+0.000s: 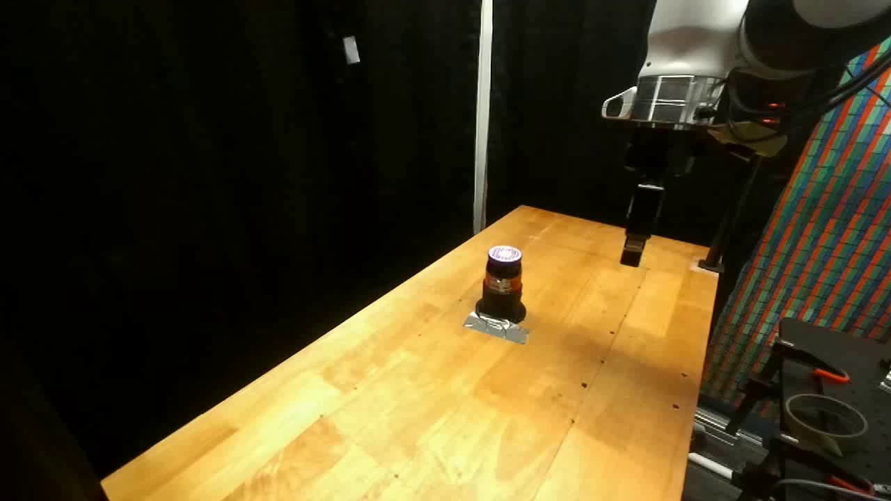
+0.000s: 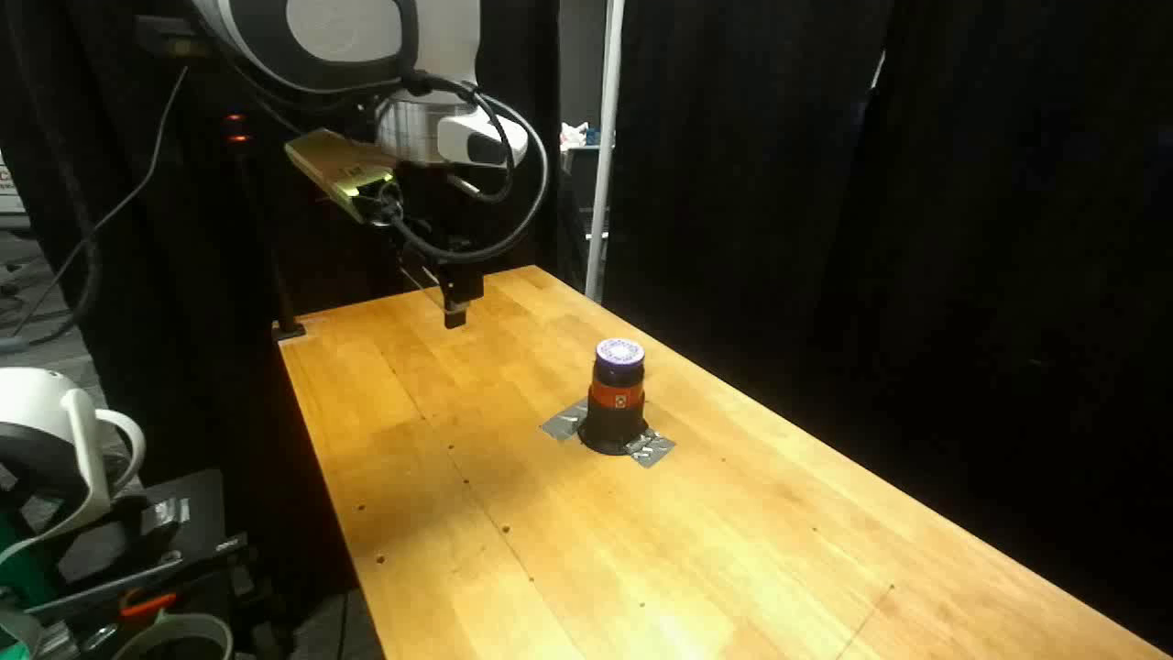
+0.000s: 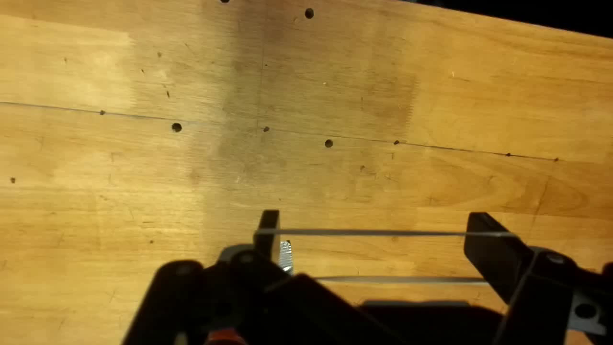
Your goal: Put the elastic around the bottle
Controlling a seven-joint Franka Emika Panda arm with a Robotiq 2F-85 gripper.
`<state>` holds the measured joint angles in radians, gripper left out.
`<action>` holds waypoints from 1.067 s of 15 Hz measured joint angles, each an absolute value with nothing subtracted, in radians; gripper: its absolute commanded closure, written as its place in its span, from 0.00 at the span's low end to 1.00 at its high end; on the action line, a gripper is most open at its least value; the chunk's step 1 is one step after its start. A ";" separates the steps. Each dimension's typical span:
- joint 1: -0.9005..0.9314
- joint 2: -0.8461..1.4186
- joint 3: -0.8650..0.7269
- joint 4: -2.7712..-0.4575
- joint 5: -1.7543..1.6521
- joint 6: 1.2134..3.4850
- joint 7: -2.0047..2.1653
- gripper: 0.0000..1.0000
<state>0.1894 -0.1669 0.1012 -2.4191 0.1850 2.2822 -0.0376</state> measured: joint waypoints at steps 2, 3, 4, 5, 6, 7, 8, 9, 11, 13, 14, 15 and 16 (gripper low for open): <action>0.189 -0.169 0.101 -2.412 0.185 2.282 -0.038 0.00; 0.189 -0.170 0.101 -2.412 0.185 2.282 -0.038 0.00; 0.189 -0.170 0.101 -2.411 0.185 2.282 -0.038 0.00; 0.189 -0.170 0.101 -2.411 0.185 2.282 -0.038 0.00; 0.189 -0.169 0.101 -2.413 0.185 2.282 -0.038 0.00; 0.187 -0.165 0.101 -2.413 0.182 2.282 -0.038 0.00; 0.182 -0.158 0.101 -2.409 0.177 2.282 -0.038 0.00; 0.176 -0.143 0.100 -2.397 0.167 2.282 -0.043 0.00; 0.157 -0.090 0.093 -2.344 0.140 2.280 -0.061 0.00; 0.133 -0.008 0.084 -2.249 0.107 2.269 -0.089 0.00; 0.121 0.038 0.079 -2.192 0.099 2.259 -0.111 0.00; 0.110 0.085 0.075 -2.135 0.098 2.248 -0.139 0.00; 0.099 0.133 0.073 -2.076 0.098 2.233 -0.166 0.00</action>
<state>0.0992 0.1332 0.0729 -2.0763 0.0984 2.2330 -0.1662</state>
